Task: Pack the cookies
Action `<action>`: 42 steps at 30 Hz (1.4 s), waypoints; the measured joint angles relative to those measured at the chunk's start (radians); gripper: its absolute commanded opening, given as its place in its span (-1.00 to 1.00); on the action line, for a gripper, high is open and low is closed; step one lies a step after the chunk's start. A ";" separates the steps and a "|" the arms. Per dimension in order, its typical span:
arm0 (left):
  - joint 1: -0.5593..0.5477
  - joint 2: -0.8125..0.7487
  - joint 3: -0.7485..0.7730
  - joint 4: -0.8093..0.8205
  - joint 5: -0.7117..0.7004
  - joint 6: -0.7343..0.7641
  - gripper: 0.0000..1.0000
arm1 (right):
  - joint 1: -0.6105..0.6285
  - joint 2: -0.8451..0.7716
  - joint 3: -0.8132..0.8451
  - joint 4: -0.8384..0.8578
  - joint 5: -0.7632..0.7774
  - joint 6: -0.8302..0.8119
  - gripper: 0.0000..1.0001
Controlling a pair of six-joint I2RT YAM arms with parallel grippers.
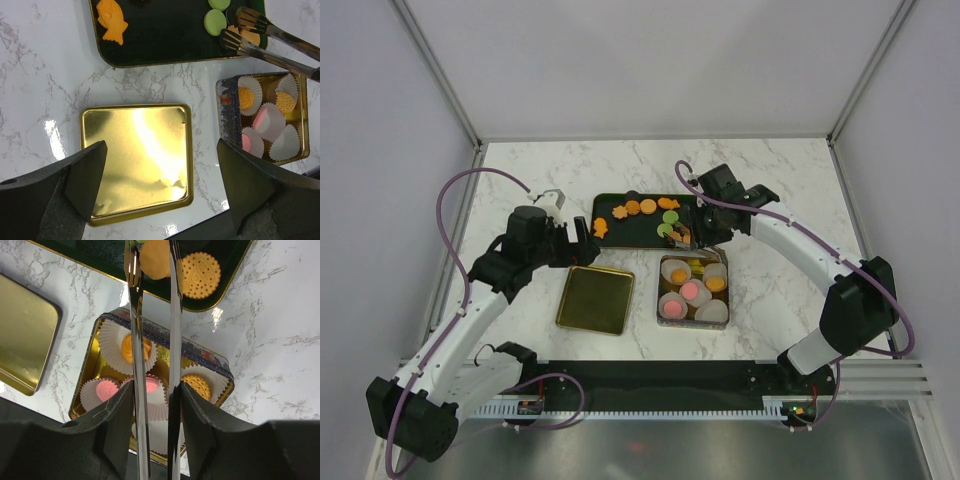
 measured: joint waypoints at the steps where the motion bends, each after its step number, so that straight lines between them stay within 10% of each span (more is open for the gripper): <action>1: 0.000 0.000 0.000 0.000 0.000 0.000 1.00 | -0.001 0.000 -0.001 0.002 0.000 0.000 -0.03; 42: 0.000 0.000 0.000 0.000 0.001 0.000 0.99 | -0.015 -0.045 -0.033 0.005 -0.016 0.001 -0.04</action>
